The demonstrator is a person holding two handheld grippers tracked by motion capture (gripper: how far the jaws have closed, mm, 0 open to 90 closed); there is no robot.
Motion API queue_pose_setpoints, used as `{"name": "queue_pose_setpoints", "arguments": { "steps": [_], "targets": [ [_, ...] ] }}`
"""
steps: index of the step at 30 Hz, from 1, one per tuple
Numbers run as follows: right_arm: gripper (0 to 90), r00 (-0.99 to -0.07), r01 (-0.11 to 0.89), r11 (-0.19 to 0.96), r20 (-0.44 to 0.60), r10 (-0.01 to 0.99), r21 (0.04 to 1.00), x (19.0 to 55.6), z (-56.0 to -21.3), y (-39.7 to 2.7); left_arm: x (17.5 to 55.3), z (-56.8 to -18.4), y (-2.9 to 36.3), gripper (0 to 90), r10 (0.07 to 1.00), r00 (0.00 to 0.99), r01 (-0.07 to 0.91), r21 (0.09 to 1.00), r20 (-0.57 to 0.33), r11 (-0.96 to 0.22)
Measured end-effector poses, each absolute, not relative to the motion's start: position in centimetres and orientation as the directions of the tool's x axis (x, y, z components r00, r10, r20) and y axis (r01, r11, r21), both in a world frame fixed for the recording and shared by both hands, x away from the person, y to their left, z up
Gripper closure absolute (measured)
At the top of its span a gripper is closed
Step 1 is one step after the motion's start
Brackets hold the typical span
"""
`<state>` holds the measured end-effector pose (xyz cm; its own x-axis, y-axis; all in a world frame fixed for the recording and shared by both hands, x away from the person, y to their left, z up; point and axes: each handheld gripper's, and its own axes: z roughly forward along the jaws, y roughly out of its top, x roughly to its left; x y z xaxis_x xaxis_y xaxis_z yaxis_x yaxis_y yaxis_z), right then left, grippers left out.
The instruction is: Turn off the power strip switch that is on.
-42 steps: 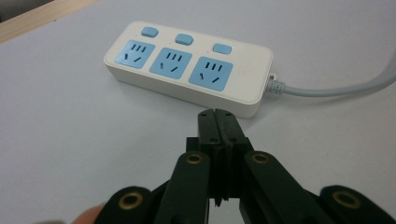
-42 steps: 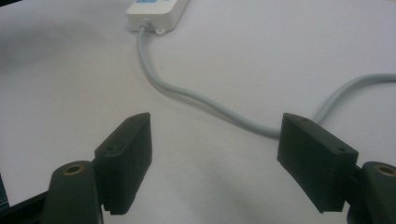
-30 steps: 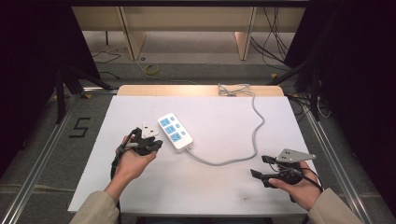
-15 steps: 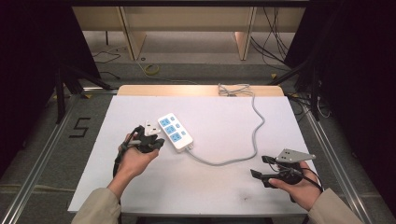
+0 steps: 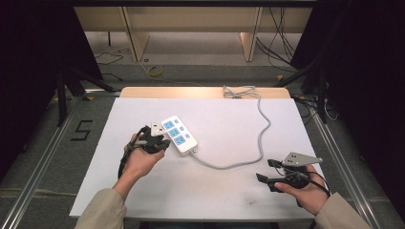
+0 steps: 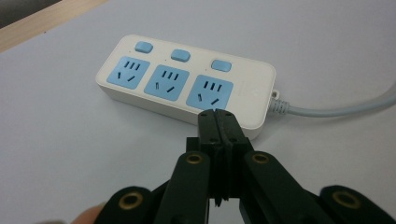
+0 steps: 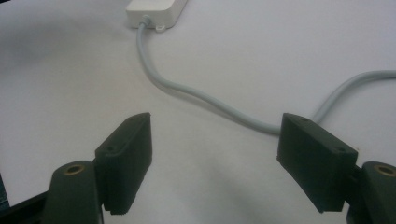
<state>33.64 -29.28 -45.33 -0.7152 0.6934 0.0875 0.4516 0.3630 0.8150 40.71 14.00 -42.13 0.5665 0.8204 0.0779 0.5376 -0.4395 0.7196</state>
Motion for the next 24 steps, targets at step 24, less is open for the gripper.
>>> {"name": "queue_pose_setpoints", "arguments": {
  "steps": [24],
  "targets": [
    [27.0,-0.718,0.450,0.370,0.082,0.691,0.813,33.65,-45.36,-29.29,41.50,-41.77,13.30,90.0,0.816,0.573,0.532,0.719,0.083,-0.447]
  ]
}}
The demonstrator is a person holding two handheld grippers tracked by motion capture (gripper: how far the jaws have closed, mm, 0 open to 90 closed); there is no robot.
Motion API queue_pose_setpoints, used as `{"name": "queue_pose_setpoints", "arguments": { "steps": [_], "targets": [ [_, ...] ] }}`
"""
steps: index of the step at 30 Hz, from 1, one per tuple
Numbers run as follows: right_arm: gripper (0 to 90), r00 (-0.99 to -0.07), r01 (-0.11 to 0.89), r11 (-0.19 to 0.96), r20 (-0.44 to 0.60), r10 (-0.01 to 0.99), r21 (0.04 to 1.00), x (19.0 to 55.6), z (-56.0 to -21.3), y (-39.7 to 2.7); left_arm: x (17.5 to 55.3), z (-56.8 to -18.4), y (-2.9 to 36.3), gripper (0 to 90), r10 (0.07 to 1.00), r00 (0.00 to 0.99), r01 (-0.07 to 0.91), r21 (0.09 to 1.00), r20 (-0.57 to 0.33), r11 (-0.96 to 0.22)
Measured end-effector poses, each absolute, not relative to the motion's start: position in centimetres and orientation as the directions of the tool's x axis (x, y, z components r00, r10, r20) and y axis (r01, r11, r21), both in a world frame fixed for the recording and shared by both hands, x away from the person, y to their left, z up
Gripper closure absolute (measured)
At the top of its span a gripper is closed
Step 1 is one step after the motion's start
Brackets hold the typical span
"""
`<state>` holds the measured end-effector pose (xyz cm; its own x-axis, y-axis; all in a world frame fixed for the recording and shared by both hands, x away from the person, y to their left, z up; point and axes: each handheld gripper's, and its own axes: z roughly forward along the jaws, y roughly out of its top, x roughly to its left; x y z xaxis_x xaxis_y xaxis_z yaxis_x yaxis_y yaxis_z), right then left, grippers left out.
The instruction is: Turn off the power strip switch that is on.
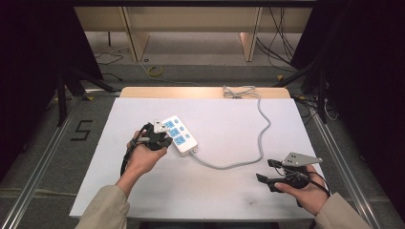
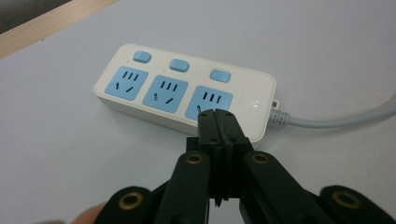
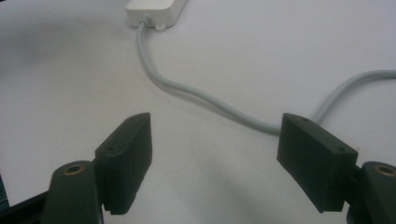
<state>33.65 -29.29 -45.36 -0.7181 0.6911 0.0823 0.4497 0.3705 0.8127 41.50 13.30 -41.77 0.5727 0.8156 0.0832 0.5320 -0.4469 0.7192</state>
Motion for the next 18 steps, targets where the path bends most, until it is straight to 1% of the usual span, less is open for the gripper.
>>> {"name": "queue_pose_setpoints", "arguments": {
  "steps": [18],
  "targets": [
    [27.0,-0.717,0.454,0.373,0.083,0.692,0.809,33.7,-45.4,-29.3,42.6,-41.8,12.6,90.0,0.812,0.577,0.538,0.706,0.089,-0.460]
  ]
}}
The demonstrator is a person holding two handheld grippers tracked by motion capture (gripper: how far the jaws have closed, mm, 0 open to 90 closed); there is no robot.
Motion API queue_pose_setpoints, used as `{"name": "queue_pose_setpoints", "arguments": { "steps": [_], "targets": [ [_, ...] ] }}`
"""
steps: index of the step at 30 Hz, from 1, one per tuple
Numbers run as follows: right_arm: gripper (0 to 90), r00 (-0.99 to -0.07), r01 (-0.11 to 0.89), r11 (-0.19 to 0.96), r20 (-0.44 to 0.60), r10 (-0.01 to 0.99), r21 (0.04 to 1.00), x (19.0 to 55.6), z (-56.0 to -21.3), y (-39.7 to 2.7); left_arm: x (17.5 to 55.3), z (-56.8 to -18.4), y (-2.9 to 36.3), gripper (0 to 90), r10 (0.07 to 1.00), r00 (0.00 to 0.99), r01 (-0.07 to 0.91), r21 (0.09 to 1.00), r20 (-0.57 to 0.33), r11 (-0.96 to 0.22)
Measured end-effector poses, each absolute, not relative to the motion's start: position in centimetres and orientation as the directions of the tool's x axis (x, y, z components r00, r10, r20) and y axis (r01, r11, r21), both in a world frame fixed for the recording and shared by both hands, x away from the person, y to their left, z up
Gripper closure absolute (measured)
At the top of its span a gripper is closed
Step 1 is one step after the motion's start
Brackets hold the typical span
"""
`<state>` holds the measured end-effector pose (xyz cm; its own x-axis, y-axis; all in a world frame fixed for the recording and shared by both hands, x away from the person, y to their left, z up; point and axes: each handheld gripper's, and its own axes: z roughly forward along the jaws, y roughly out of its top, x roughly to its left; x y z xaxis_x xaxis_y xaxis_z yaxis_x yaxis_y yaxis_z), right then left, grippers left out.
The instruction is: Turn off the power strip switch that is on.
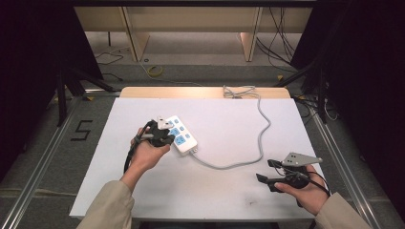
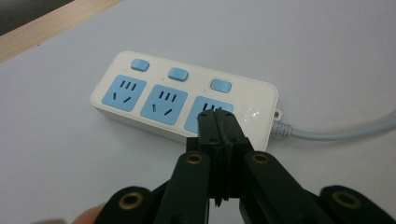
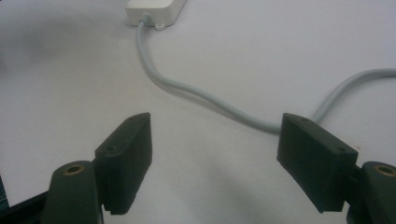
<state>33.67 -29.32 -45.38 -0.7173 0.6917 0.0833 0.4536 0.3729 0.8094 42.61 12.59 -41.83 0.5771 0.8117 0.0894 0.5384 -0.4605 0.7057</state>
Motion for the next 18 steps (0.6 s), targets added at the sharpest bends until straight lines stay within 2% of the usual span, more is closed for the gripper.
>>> {"name": "queue_pose_setpoints", "arguments": {
  "steps": [18],
  "targets": [
    [26.9,-0.717,0.452,0.371,0.084,0.692,0.811,33.72,-45.45,-29.32,43.48,-41.65,11.84,90.0,0.806,0.585,0.536,0.703,0.089,-0.467]
  ]
}}
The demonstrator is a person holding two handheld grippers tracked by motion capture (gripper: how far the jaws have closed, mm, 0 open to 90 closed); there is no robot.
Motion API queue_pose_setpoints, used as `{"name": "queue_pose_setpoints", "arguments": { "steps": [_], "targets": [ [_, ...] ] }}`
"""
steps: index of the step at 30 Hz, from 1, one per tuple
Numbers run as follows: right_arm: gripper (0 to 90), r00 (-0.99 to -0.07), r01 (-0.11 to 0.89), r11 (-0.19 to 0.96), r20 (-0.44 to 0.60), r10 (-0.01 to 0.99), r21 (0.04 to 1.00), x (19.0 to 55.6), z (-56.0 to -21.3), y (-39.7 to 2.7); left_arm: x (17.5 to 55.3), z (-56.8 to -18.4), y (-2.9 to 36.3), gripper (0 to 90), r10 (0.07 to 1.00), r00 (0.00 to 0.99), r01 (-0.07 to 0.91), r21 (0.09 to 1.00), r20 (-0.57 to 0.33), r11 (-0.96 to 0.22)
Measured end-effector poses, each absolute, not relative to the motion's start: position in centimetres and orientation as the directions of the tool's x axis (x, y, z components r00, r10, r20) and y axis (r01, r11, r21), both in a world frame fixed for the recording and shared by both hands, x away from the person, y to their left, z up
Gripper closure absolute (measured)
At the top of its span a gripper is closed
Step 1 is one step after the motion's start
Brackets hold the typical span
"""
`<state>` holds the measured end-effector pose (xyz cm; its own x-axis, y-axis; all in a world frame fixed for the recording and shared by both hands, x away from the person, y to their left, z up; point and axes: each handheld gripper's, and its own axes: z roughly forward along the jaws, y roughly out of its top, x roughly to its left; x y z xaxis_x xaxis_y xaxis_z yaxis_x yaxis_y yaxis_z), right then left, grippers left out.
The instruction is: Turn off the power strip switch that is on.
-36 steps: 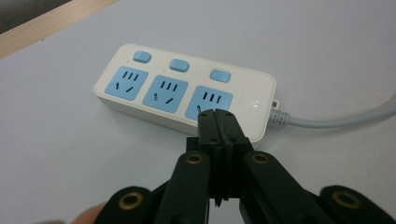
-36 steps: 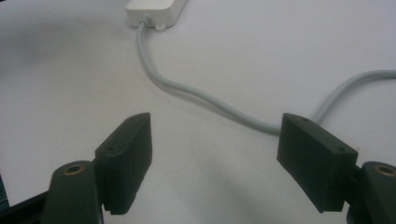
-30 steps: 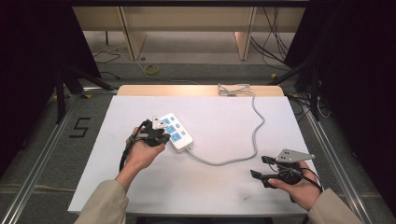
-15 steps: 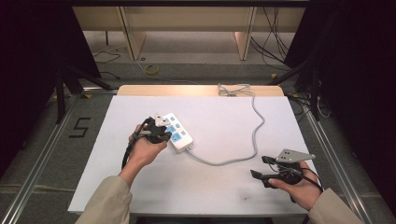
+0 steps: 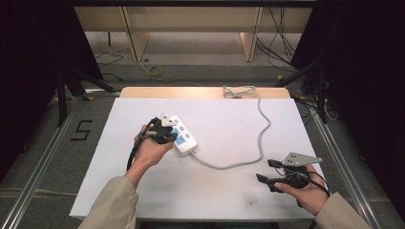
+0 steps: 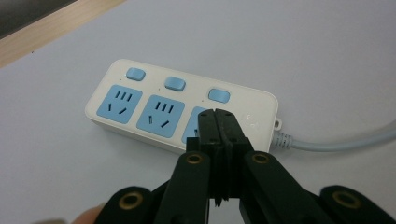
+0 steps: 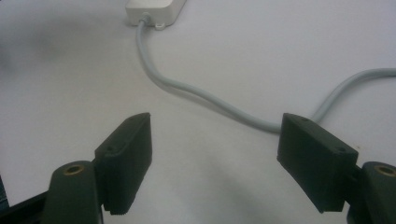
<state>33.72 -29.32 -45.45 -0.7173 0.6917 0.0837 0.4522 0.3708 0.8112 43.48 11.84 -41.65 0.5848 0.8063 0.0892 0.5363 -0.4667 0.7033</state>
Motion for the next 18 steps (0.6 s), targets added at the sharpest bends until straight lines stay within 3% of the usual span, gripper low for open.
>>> {"name": "queue_pose_setpoints", "arguments": {
  "steps": [18],
  "targets": [
    [26.8,-0.715,0.457,0.367,0.089,0.694,0.810,33.74,-45.45,-29.35,44.28,-41.62,11.25,90.0,0.802,0.591,0.539,0.694,0.092,-0.477]
  ]
}}
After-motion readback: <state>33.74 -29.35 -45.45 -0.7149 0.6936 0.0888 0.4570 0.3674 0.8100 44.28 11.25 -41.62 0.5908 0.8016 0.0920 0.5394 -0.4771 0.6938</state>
